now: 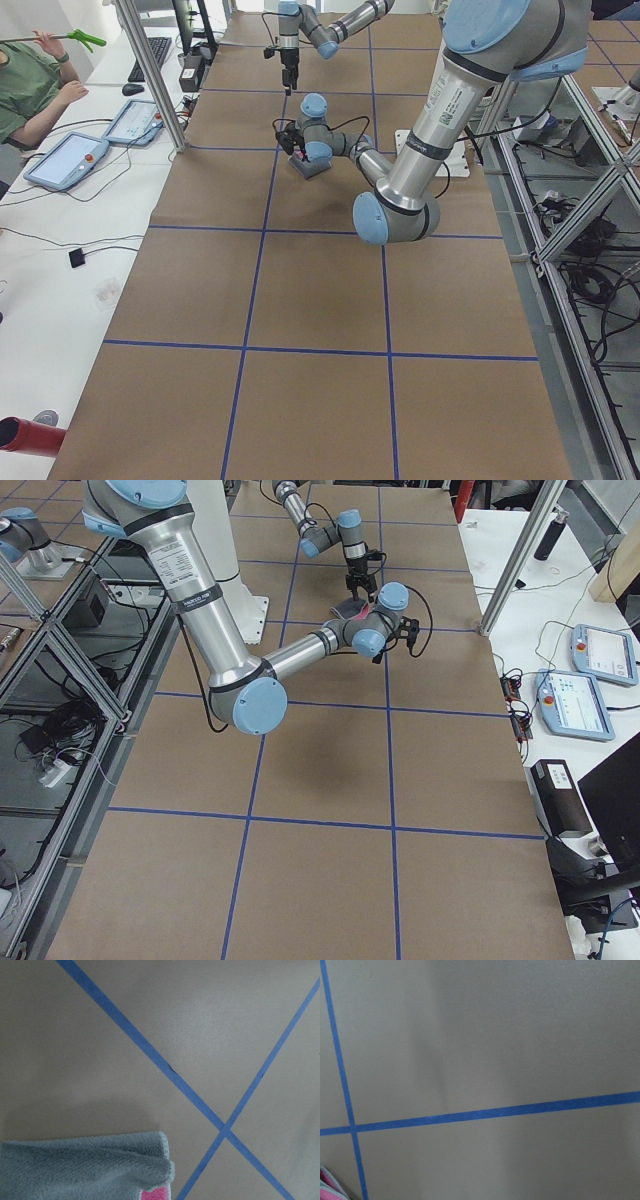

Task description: Fold towel twice with both arms

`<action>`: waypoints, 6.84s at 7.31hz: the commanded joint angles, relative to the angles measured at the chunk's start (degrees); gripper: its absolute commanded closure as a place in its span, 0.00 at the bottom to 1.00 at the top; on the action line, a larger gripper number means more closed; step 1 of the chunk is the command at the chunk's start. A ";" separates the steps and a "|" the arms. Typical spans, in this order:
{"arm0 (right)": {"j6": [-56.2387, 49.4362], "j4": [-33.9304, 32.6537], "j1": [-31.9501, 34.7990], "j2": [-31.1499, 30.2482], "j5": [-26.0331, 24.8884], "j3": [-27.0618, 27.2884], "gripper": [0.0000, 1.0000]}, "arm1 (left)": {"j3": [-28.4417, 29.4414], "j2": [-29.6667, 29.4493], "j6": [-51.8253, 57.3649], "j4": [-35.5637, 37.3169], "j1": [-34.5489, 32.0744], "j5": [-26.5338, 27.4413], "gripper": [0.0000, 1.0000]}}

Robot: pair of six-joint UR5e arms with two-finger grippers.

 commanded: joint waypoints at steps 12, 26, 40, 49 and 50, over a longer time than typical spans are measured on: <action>-0.01 -0.18 0.91 0.21 0.09 0.08 0.00 | 13.52 -9.21 0.15 -6.72 -7.95 -6.65 0.00; -58.37 -17.28 30.18 -19.26 -8.17 -1.06 0.00 | -0.55 32.61 94.38 0.05 -48.91 -24.99 0.00; -68.27 -33.13 38.44 -26.60 7.38 9.07 0.00 | -14.70 43.08 116.43 31.34 -54.20 -32.63 0.00; -77.62 -32.17 41.52 -29.41 7.12 6.15 0.00 | -13.82 43.17 116.70 31.43 -54.90 -30.00 0.00; -77.53 -32.17 41.52 -29.33 7.04 6.15 0.00 | -13.82 43.17 116.70 31.43 -54.99 -29.99 0.00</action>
